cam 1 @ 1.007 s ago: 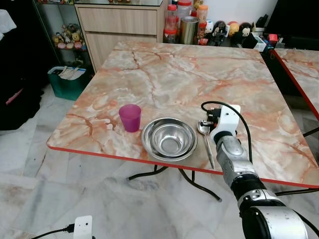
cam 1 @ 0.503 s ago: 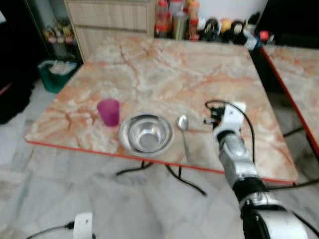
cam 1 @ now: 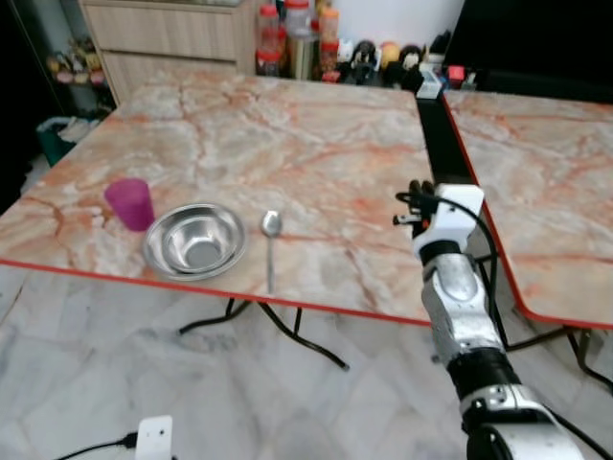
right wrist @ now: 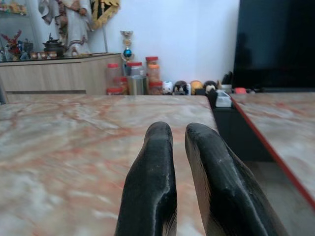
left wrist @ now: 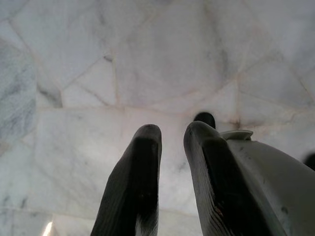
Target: Setting the table
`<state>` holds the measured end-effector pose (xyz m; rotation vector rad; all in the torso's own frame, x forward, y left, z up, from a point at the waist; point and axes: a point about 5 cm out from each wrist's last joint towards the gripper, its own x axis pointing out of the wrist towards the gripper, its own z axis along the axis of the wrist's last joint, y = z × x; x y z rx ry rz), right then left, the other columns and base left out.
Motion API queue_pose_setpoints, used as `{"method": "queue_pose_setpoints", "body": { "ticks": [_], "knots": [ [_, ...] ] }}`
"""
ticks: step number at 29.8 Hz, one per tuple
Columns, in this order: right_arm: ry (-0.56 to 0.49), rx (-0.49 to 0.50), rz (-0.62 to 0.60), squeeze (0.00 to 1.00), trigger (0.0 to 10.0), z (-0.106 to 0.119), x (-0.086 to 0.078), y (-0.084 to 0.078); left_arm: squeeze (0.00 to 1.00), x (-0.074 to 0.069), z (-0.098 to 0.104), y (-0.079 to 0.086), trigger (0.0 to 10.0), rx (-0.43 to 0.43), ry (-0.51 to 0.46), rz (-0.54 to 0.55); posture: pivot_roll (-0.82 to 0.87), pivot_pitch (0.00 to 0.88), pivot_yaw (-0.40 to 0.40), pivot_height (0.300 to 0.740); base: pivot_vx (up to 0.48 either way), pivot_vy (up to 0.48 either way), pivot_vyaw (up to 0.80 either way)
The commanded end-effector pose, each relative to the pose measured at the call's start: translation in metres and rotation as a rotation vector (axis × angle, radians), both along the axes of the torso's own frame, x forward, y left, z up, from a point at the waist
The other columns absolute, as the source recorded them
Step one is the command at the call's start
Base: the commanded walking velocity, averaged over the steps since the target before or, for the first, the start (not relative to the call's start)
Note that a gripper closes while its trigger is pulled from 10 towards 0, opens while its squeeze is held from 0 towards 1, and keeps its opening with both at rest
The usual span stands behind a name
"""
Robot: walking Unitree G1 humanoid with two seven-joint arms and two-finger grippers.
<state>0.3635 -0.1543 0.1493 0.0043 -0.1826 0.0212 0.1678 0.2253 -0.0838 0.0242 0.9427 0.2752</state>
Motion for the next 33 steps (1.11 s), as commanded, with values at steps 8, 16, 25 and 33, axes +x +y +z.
{"method": "queue_pose_setpoints", "body": {
  "ticks": [8, 16, 25, 33],
  "knots": [
    [0.023, -0.002, -0.021, 0.0, 10.0, -0.0071, -0.0047, -0.0034, 0.0, -0.0056, -0.0038, -0.0067, 10.0, -0.007, 0.016, -0.012, 0.0, 0.0, -0.011, 0.74, 0.0, -0.449, 0.0],
    [0.021, 0.006, -0.012, 0.0, 10.0, -0.0064, -0.0048, 0.001, 0.0, -0.0081, -0.0046, -0.0056, 10.0, -0.006, 0.02, -0.004, -0.01, 0.0, -0.006, 0.74, 0.0, -0.444, 0.0],
    [0.03, 0.011, -0.017, 0.0, 10.0, -0.0079, -0.0051, 0.0015, 0.0, -0.0112, -0.0052, -0.0021, 10.0, -0.005, 0.026, 0.017, -0.01, 0.0, -0.003, 0.74, 0.0, -0.436, 0.0],
    [0.032, 0.011, -0.038, 0.0, 10.0, -0.0055, -0.0031, -0.0035, 0.0, -0.0128, -0.005, 0.0015, 10.0, 0.001, 0.025, 0.039, -0.01, 0.0, -0.009, 0.74, 0.0, -0.233, 0.0]
  ]
}}
